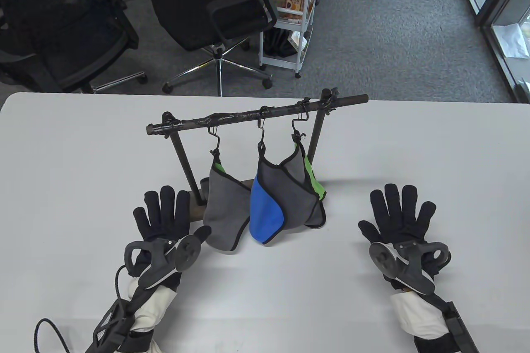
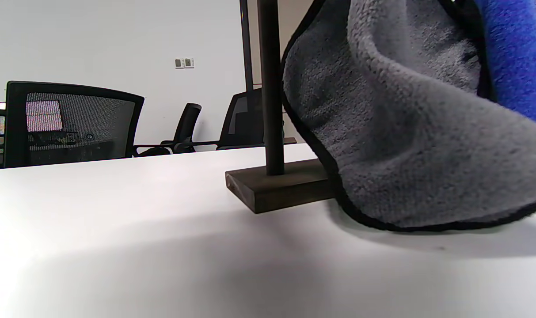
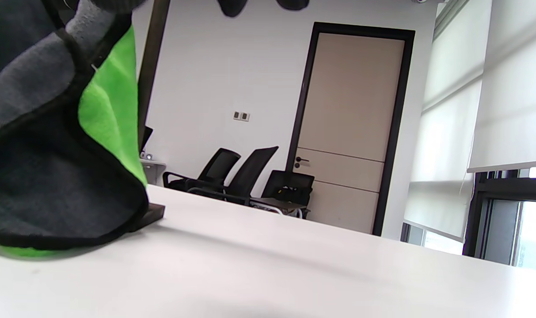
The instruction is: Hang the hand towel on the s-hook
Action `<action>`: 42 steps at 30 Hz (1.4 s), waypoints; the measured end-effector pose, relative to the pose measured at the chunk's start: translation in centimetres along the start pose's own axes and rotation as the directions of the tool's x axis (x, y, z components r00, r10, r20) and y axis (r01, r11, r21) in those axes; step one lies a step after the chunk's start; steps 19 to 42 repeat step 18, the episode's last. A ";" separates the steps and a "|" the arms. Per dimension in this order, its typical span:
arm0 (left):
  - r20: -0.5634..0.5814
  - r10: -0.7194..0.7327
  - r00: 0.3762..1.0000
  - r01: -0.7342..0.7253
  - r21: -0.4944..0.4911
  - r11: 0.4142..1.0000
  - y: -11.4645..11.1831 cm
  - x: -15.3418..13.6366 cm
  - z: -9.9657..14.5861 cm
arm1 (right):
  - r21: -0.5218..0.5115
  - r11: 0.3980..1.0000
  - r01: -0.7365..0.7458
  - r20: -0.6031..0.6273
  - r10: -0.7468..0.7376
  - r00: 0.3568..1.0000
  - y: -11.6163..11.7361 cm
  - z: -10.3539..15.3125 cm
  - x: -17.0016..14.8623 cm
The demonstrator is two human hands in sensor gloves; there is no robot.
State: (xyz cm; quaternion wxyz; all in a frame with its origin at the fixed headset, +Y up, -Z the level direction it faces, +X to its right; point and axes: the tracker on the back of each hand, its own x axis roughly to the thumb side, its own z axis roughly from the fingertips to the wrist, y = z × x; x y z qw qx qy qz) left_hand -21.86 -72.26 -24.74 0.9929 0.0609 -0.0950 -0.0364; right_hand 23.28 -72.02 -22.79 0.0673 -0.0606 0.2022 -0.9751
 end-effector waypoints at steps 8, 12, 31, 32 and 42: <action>-0.002 -0.003 1.000 0.003 0.003 1.000 0.0 0.0 0.0 | 0.007 1.000 0.011 -0.001 -0.011 1.000 0.0 0.0 0.0; -0.010 0.013 1.000 -0.013 0.014 1.000 0.3 -0.1 -0.1 | 0.021 1.000 0.021 0.005 -0.021 1.000 0.2 0.0 0.0; -0.026 0.029 0.999 -0.028 0.023 0.999 0.5 -0.5 -0.1 | 0.044 0.999 0.028 -0.023 -0.027 0.999 0.6 0.0 -0.6; -0.026 0.029 0.999 -0.028 0.023 0.999 0.5 -0.5 -0.1 | 0.044 0.999 0.028 -0.023 -0.027 0.999 0.6 0.0 -0.6; -0.026 0.029 0.999 -0.028 0.023 0.999 0.5 -0.5 -0.1 | 0.044 0.999 0.028 -0.023 -0.027 0.999 0.6 0.0 -0.6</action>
